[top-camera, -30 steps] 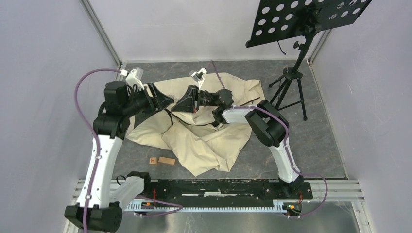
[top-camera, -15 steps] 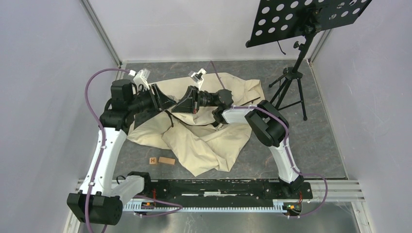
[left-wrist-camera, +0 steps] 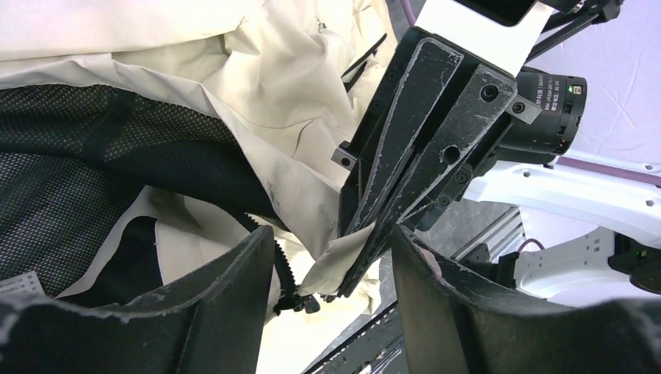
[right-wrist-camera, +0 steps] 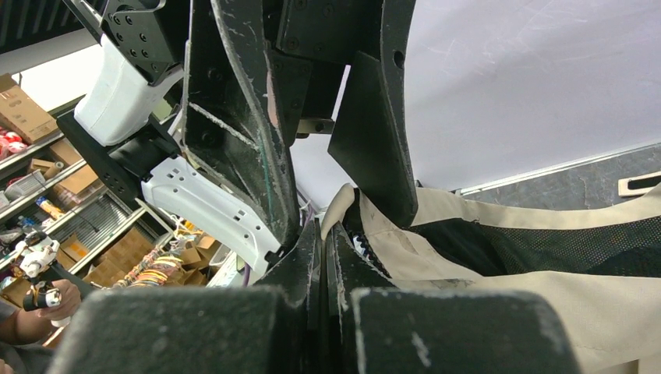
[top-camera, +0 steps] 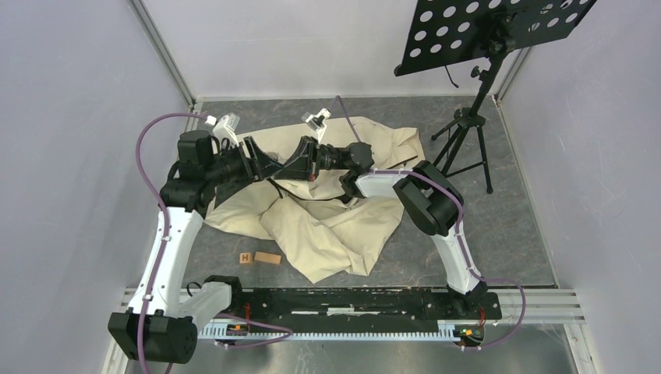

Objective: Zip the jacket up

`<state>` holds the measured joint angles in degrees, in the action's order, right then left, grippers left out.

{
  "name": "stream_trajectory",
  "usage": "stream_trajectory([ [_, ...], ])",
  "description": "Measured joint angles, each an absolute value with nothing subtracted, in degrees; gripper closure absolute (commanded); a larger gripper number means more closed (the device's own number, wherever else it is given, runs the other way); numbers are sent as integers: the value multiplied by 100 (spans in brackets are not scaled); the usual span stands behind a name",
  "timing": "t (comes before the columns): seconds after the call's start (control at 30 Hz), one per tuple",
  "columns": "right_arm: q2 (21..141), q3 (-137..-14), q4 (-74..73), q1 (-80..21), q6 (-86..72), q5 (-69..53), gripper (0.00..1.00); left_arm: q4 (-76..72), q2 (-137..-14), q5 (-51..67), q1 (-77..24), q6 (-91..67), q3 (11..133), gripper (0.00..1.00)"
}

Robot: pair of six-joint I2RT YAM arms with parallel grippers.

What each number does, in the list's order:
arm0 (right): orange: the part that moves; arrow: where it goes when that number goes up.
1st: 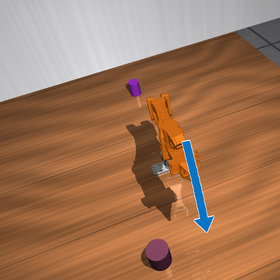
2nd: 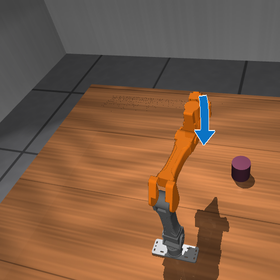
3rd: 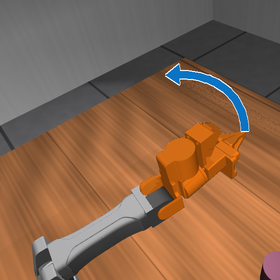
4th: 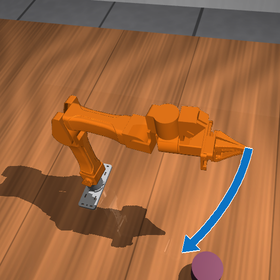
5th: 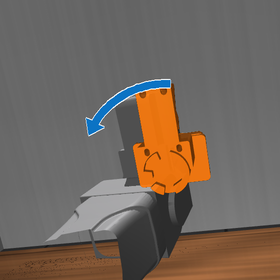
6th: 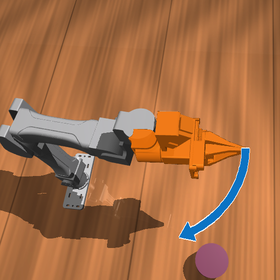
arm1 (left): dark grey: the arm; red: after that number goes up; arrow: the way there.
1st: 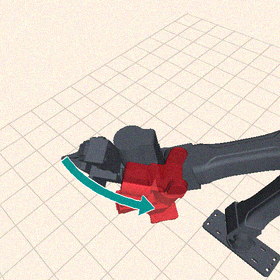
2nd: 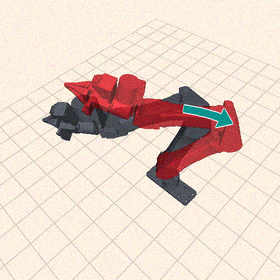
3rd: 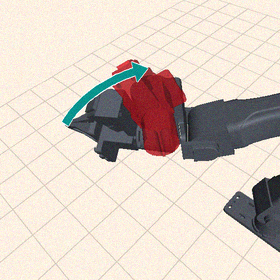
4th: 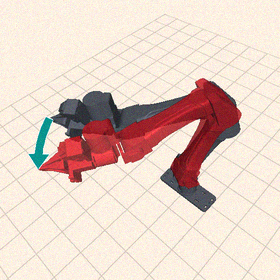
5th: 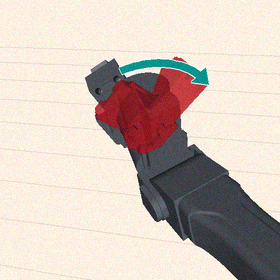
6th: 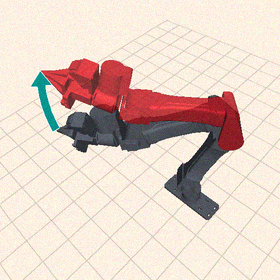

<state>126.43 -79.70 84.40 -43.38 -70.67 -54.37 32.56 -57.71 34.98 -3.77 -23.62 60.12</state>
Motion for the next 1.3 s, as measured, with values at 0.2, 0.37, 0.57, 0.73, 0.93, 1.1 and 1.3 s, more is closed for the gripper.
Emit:
stream_trajectory([
  [0.2,12643,-7981,8434,-4327,-7067,-5454,100,3236,-5780,3701,-325,-2357,6012,65],
  [0.37,12643,-7983,8444,-4289,-7070,-5507,100,3098,-5769,3813,-261,-2353,5951,69],
  [0.57,12643,-7983,8444,-4292,-7070,-5533,100,3061,-5758,3918,-231,-2353,5907,79],
  [0.73,12643,-7983,8442,-4300,-7070,-5533,95,2978,-5695,4007,-233,-2349,5863,98],
  [0.93,12477,-7607,8455,-4294,-6790,-5214,31,3024,-5631,3682,-233,-2351,5830,98],
  [1.1,11614,-6512,8162,-4150,-5830,-4580,28,3308,-5461,3096,-237,-2381,5819,98],
  [1.3,10241,-5913,6473,-4206,-4377,-3544,30,3581,-5498,2486,-237,-2672,5902,98],
])
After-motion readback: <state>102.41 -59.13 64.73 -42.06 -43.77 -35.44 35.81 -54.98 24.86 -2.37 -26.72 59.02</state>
